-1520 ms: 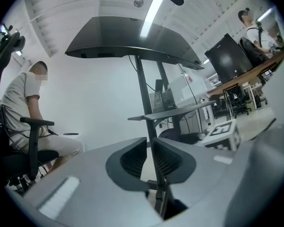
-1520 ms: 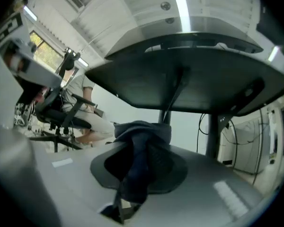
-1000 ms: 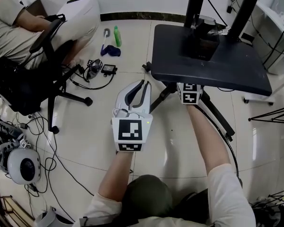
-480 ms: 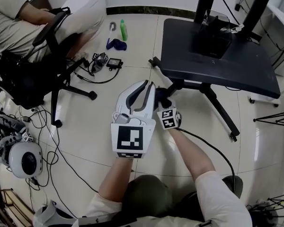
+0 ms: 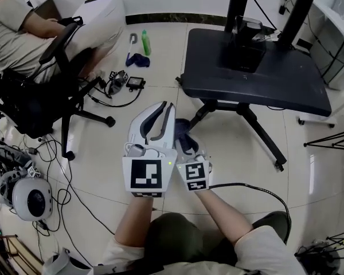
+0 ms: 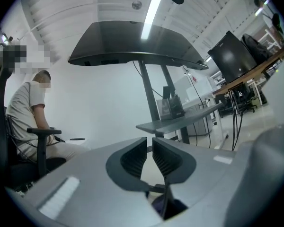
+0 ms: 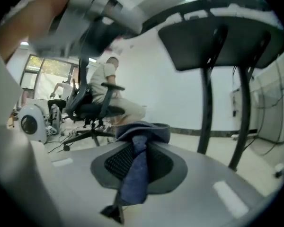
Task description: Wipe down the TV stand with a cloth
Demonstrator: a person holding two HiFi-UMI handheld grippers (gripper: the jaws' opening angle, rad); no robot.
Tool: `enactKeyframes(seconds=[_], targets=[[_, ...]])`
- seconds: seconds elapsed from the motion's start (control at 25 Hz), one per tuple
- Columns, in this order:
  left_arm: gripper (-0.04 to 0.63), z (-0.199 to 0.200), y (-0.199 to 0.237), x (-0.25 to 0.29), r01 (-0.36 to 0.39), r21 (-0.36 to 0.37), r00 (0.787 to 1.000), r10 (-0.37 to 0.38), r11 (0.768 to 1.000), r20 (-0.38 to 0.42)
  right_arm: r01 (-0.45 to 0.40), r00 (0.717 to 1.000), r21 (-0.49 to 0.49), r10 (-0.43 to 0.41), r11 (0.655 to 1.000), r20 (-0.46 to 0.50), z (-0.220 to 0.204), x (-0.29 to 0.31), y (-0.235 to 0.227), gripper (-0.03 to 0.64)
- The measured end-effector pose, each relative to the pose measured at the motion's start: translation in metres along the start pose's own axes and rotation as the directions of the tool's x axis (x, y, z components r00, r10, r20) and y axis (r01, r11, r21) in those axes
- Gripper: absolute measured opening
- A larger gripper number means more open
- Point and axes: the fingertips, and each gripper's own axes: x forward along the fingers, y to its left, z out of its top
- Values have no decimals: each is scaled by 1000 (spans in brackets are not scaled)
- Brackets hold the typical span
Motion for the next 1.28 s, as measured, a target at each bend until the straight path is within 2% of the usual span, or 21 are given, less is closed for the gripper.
enactKeyframes(seconds=[0.08,0.12,0.2,0.28,0.36,0.48,0.6,0.8,0.92,1.04,1.08,1.16,1.2,1.24,1.28], targets=[[114,8,-15,-1,23,-23,996,-25,999,-84,126,990,15,-126,992,63,107,-65,-51,74],[114,19,-21,1,36,-16,997,-37,999,-73,175,980,26,-176,984,94,155,-99,-70,74],[114,42,-32,5,57,-33,997,-59,998,-59,227,950,21,-226,974,214,236,-152,-95,74],[114,58,-45,6,78,-69,992,-84,995,-89,239,924,-12,-223,971,311,292,-179,-100,74],[114,73,-61,10,109,-68,989,-115,992,-91,249,921,-52,-219,967,323,311,-190,-103,74],[114,91,-93,21,156,-65,984,-161,986,-73,298,918,-45,-274,953,288,306,-214,-137,74],[114,107,-133,37,217,-73,974,-221,973,-53,375,897,-21,-357,927,261,294,-256,-185,75],[114,128,-207,82,343,-69,939,-345,937,-14,441,876,35,-439,897,199,256,-307,-248,75],[114,133,-233,101,352,-42,935,-350,935,51,460,870,30,-458,887,184,242,-320,-264,75],[114,127,-248,96,357,-46,934,-356,933,29,438,885,43,-439,898,154,215,-325,-271,75],[114,124,-250,94,359,-42,933,-359,932,24,421,898,54,-425,905,116,193,-318,-274,75],[114,111,-254,94,367,-45,929,-369,929,-35,380,924,91,-383,921,16,131,-282,-292,74],[114,109,-256,97,370,-36,928,-371,928,-19,356,933,100,-359,929,8,103,-254,-309,75],[114,112,-256,100,369,-21,929,-368,929,29,329,943,93,-332,940,28,84,-223,-325,75],[114,115,-254,102,363,-15,930,-361,932,70,300,951,69,-304,951,51,77,-191,-337,74]])
